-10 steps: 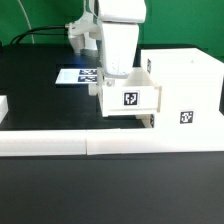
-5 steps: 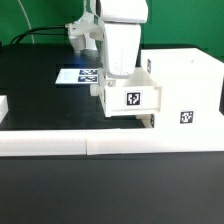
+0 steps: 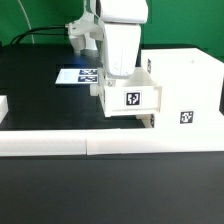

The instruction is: Assemble drawer

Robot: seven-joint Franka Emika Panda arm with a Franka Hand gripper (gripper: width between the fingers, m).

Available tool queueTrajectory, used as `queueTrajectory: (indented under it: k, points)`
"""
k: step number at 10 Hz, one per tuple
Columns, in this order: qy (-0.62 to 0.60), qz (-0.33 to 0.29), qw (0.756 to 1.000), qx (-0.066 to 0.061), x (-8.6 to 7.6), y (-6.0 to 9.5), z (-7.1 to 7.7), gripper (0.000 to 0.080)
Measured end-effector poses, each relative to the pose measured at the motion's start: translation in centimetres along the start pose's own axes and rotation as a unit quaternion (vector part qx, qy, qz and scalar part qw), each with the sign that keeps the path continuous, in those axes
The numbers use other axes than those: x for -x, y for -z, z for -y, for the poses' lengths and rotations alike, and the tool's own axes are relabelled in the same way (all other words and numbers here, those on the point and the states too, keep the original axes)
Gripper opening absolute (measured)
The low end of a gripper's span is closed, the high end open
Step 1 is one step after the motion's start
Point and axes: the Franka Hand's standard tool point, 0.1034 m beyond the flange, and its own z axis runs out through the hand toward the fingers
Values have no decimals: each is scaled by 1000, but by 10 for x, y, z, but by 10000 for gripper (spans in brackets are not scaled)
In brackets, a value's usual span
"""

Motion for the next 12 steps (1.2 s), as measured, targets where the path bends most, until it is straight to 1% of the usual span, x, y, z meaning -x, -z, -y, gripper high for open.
queueTrajectory:
  k: [4,5,9,11,12]
  points:
    - [6,-1,1000,1,-6,1,-1,44]
    - [2,-1,1000,2,-1,0,-1,44]
    - [-2,-1,1000,1,0,0,-1,44]
    - [-17,-2,1000,3,-10,2,-3,44]
    - [-27,-2,1000,3,-12,2,-3,44]
